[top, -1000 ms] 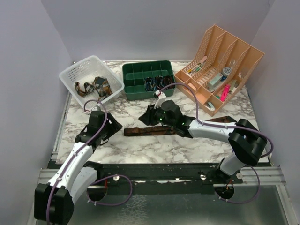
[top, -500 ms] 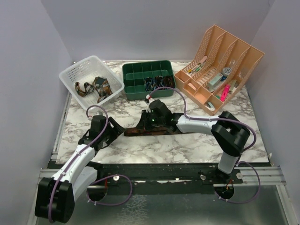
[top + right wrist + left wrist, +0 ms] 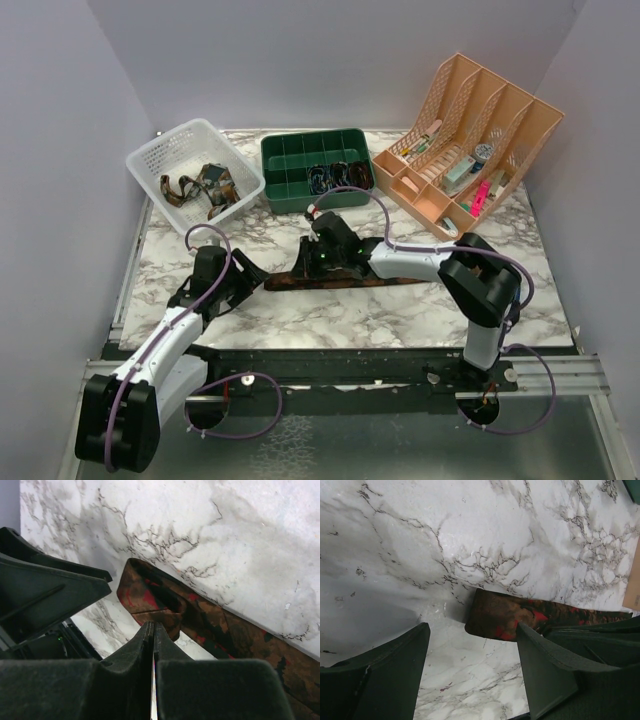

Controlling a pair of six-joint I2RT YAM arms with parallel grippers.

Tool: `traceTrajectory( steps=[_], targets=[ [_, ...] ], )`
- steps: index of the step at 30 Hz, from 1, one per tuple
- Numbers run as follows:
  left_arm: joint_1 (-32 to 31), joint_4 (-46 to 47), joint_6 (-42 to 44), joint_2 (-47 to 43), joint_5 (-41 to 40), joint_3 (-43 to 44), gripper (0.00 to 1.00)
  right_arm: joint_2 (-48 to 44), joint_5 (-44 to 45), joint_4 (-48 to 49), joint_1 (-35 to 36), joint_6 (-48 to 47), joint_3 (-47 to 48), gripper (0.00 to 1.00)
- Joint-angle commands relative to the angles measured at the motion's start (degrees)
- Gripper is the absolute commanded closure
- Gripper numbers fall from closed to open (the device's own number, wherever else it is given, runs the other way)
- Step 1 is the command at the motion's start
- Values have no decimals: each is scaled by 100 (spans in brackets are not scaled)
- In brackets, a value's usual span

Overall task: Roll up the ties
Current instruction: Roll the tie at the center of the board.

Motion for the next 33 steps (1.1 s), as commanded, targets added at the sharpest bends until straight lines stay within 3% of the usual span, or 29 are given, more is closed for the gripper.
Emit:
traceTrajectory(
  steps=[1, 9, 17, 33],
  targets=[
    [41, 58, 108, -5, 75, 65, 29, 245, 0, -267, 35, -5, 80, 92],
    [41, 267, 293, -46, 211, 7, 29, 355, 385, -691, 35, -75, 78, 92],
    [41, 1332, 288, -24, 825, -483, 29, 484, 497, -807, -8, -49, 66, 92],
    [41, 2459, 746, 607, 1053, -829, 32, 537, 509, -902, -52, -19, 133, 92]
  ],
)
